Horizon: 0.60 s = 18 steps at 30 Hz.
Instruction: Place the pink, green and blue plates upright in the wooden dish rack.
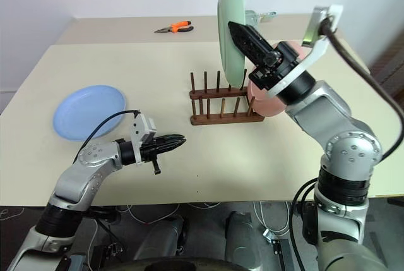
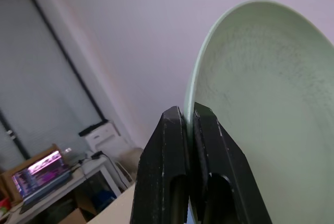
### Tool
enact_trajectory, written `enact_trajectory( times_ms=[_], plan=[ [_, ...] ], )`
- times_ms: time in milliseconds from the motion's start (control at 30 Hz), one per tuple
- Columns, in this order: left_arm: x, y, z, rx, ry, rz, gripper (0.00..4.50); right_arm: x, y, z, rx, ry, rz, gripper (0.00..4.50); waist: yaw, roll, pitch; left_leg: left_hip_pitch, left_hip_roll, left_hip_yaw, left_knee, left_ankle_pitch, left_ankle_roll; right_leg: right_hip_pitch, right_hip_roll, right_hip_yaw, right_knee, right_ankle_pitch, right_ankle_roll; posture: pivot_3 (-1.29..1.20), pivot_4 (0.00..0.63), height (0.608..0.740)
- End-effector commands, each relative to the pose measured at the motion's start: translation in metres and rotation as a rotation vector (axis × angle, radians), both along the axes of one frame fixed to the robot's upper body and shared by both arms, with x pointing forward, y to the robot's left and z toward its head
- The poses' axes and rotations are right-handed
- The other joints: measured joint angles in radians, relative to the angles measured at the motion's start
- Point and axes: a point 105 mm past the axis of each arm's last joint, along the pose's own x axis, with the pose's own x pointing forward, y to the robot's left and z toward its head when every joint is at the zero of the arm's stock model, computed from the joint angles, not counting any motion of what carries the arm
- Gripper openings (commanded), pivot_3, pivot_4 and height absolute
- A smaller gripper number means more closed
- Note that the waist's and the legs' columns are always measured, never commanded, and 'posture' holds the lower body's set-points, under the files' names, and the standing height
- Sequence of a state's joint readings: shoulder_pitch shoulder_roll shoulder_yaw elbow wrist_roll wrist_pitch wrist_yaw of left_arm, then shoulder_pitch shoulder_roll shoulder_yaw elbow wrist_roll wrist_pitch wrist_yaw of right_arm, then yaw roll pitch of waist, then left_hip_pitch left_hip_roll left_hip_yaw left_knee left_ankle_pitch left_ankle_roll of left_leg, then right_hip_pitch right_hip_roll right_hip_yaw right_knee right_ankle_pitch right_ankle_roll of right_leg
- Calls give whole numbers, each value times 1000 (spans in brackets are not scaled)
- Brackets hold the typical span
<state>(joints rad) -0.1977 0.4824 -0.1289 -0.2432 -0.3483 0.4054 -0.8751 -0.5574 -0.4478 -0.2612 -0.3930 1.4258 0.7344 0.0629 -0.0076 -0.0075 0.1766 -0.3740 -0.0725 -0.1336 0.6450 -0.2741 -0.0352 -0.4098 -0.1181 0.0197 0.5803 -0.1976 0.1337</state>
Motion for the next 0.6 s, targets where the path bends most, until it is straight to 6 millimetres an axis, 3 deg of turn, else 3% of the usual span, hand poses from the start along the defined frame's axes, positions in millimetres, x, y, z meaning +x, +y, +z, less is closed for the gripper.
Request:
enact_trajectory(
  times_ms=[33,367,533,600],
  plan=[
    [-2,0,11,-16,-42,-6,318,1,0,4,40,-8,5,31,-3,0,0,0,0,0,0,0,0,0,0,0,0,0,0,0,150,740],
    [-4,-1,4,-12,-26,-10,318,10,8,-5,92,65,38,31,-5,0,0,0,0,0,-1,0,0,-1,1,0,1,0,0,0,150,740],
    [-4,-1,4,-9,-25,-14,318,24,7,-14,106,125,12,31,-5,0,0,0,0,0,-1,0,0,-1,1,0,1,0,0,0,150,740],
    [-4,-1,4,-7,-28,-14,318,30,6,-18,96,141,-5,684,-5,0,0,0,0,1,-1,0,0,-1,1,0,1,0,0,0,150,740]
  ],
)
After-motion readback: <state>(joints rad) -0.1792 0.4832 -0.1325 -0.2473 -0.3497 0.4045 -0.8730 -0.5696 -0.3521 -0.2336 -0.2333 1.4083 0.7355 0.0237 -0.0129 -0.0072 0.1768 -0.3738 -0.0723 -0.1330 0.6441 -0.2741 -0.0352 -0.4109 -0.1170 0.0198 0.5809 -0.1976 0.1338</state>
